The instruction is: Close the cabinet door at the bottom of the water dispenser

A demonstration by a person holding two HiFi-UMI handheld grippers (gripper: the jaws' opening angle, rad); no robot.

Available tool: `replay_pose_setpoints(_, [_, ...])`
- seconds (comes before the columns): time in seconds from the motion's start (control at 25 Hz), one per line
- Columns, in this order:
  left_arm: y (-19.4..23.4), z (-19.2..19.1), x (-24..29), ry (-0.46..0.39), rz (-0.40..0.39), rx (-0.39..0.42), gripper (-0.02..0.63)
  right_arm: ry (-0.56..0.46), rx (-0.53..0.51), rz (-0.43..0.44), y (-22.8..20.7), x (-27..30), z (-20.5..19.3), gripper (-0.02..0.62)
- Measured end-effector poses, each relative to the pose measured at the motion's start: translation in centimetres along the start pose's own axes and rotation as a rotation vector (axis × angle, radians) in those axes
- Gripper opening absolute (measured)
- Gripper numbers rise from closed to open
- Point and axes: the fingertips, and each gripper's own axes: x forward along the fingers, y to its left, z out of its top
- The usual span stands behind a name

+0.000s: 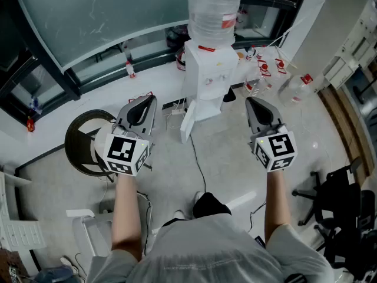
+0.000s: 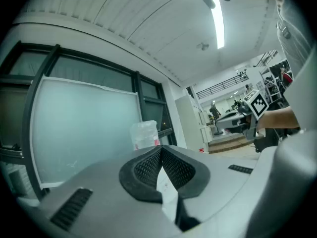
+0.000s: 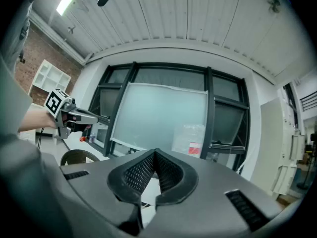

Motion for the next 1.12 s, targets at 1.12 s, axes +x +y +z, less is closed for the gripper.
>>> replay_pose_setpoints(1.12, [-12.0,1.6,0.2,0.085,-0.061,0.036,0.017,-0.023,0.003,-0.06,-4.8,-11.4,-1.0,0.028])
